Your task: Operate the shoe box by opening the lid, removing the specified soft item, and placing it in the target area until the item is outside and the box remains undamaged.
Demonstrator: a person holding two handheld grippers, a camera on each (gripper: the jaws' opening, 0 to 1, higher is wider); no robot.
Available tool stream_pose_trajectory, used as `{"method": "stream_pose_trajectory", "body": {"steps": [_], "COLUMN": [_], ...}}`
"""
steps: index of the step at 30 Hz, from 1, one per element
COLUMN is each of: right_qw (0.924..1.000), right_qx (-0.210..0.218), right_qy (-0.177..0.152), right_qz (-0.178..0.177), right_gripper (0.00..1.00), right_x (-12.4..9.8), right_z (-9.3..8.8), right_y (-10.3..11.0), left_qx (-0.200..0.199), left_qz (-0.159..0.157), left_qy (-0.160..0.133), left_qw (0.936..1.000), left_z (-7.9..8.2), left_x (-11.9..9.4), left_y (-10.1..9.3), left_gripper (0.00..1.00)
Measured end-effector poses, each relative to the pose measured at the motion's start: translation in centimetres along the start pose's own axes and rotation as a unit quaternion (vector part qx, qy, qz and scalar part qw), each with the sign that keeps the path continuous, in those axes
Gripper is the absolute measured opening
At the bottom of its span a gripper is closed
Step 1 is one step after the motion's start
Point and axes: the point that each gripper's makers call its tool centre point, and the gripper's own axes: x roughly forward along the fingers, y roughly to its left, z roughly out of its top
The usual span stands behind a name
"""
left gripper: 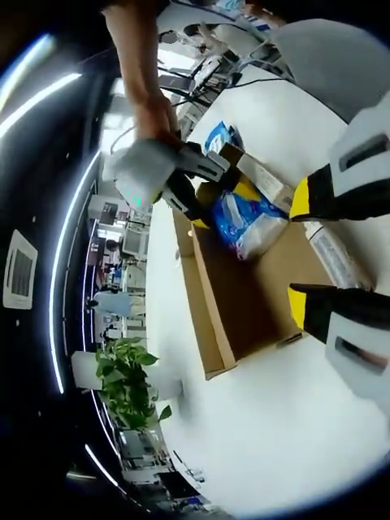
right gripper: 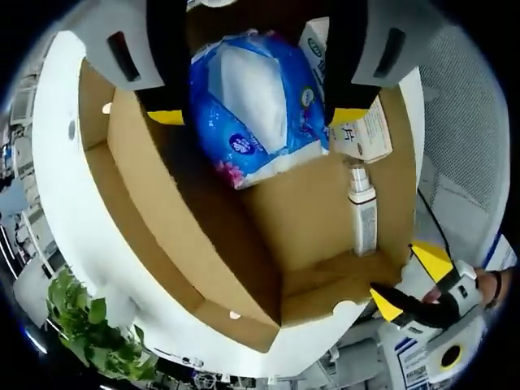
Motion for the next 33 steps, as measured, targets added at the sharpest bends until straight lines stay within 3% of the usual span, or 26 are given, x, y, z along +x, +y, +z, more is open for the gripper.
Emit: {"method": "stream_pose_trajectory", "body": {"steps": [8, 18, 23, 27, 33], "right_qw": [0.9992, 0.9985, 0.9988, 0.9994, 0.9987], "right_qx": [-0.012, -0.007, -0.008, -0.001, 0.038], "right_qy": [0.031, 0.043, 0.049, 0.034, 0.009], "right_qz": [0.02, 0.034, -0.002, -0.009, -0.034], "right_gripper": [0.62, 0.64, 0.64, 0.61, 0.49], "right_x": [2.1, 3.2, 3.2, 3.0, 2.6], "right_z": [-0.7, -1.4, -1.3, -1.2, -1.4], "right_y": [0.3, 0.6, 0.7, 1.0, 1.6], "left_qx": [-0.011, 0.008, 0.009, 0.01, -0.004], "left_qz": [-0.006, -0.017, -0.006, 0.003, 0.013], "left_qy": [0.005, 0.03, 0.039, 0.032, 0.028], "left_qw": [0.9999, 0.9994, 0.9992, 0.9994, 0.9995], "left_z": [-0.3, -1.1, -1.4, -1.1, -1.0], "left_x": [0.2, 0.7, 0.6, 0.6, 0.3], "left_y": [-0.1, -0.9, -0.5, -0.2, 0.2], "left_gripper": [0.3, 0.3, 0.29, 0.29, 0.29]}}
